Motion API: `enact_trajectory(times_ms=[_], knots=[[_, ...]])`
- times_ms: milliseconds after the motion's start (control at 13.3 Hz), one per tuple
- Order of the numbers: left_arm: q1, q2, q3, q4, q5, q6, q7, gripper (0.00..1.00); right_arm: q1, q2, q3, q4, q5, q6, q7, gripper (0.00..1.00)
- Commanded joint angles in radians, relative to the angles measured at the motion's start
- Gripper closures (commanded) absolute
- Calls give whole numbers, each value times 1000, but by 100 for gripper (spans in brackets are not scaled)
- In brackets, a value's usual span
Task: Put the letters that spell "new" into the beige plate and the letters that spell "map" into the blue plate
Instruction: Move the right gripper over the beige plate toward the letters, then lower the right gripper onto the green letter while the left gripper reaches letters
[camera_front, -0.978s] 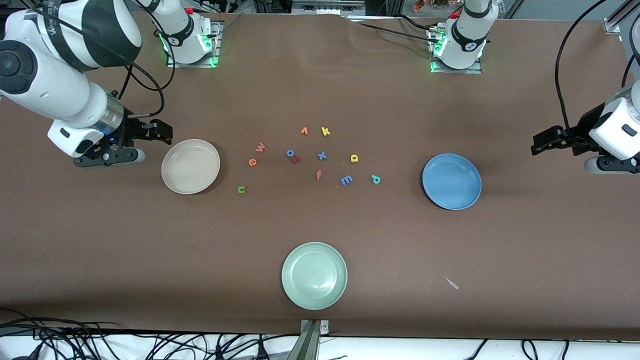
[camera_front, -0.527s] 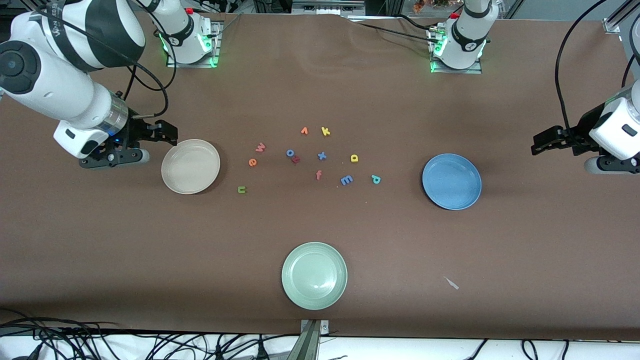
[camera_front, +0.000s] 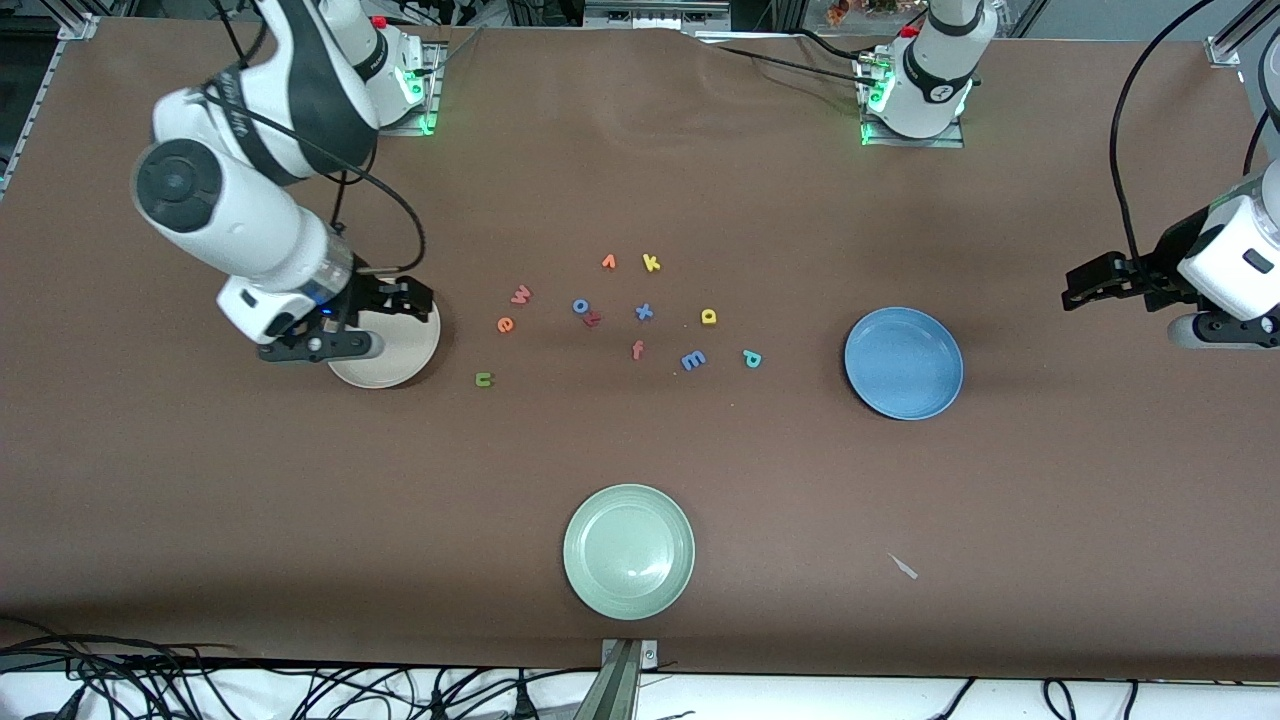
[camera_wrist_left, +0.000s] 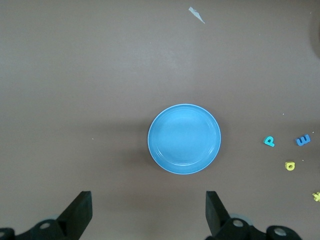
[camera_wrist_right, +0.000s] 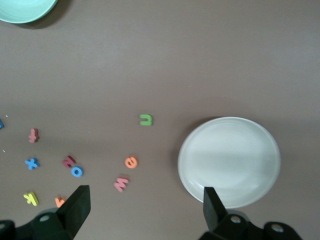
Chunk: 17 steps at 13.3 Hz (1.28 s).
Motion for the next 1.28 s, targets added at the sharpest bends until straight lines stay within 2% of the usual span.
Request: enact_trajectory(times_ms=[0, 151, 301, 602, 753, 903, 978, 1204], knots=[[-11, 78, 0, 21, -33, -13, 6, 0, -3, -8, 46, -136, -18, 185, 50, 0], [-26, 121, -6, 23, -31, -4, 6, 0, -3, 22, 63, -218, -45, 328, 52, 0], [-49, 161, -11, 24, -44, -2, -9, 0, -3, 59, 68, -275, -116, 444, 52, 0], [-63, 202, -23, 24, -117, 10, -64, 0, -4, 160, 68, -272, -176, 558, 52, 1], [-94, 203, -31, 21, -108, 9, -100, 0, -3, 223, 68, -264, -193, 653, 52, 1], [-118, 199, -39, 9, -104, 33, -150, 0, -3, 280, 66, -262, -255, 739, 50, 1], [-129, 192, -45, -15, -96, 80, -237, 0, -3, 292, 63, -262, -272, 756, 52, 1], [-147, 149, -123, -132, -58, 207, -406, 0, -3, 327, 51, -258, -305, 791, 52, 6]])
